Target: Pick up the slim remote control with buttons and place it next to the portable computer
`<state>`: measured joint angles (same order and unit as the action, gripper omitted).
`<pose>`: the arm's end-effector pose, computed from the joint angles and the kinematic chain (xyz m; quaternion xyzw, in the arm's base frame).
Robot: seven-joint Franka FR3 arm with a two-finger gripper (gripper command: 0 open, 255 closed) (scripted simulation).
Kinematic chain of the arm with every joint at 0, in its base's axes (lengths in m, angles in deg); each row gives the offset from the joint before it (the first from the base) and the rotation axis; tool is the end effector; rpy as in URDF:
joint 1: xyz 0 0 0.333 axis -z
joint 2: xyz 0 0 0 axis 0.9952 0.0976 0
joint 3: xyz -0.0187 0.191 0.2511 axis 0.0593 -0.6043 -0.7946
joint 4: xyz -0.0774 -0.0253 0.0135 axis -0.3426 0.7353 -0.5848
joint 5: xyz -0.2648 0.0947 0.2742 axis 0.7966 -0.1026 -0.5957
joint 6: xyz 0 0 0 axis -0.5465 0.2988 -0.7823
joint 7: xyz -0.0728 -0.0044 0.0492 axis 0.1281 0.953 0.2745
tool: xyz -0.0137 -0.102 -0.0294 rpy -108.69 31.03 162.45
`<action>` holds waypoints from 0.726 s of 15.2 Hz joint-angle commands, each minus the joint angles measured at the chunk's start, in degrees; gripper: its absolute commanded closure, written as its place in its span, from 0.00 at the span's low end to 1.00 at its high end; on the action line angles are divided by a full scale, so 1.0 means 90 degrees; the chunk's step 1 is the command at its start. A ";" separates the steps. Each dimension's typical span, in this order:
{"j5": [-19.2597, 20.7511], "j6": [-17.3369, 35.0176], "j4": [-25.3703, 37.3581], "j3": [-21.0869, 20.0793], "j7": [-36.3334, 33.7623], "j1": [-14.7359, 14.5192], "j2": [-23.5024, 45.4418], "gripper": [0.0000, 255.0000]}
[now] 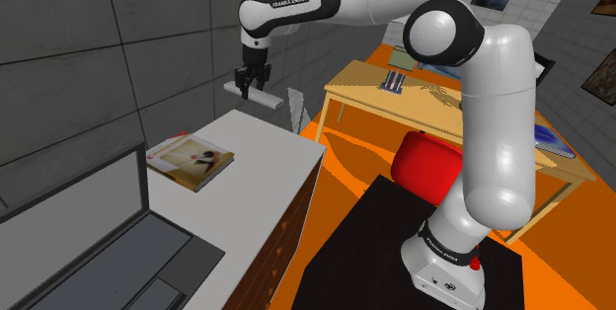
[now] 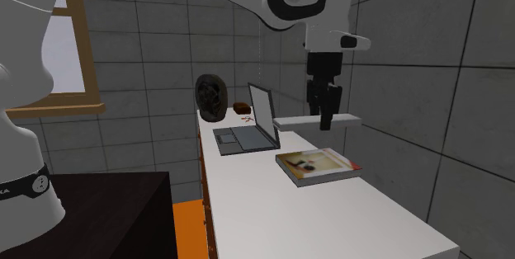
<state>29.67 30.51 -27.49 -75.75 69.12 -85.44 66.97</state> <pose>0.7027 0.0272 0.3965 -0.9996 -0.0278 0.0008 0.0100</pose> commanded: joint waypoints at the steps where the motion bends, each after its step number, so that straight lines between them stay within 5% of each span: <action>1: 0.0000 -0.0163 0.0124 -0.0001 -0.0004 -0.0001 -0.0039 1.00; 11: 0.0001 -0.0965 0.0828 -0.0002 -0.0015 -0.0003 -0.0137 1.00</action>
<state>29.68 22.77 -21.02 -75.78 68.95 -85.49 65.69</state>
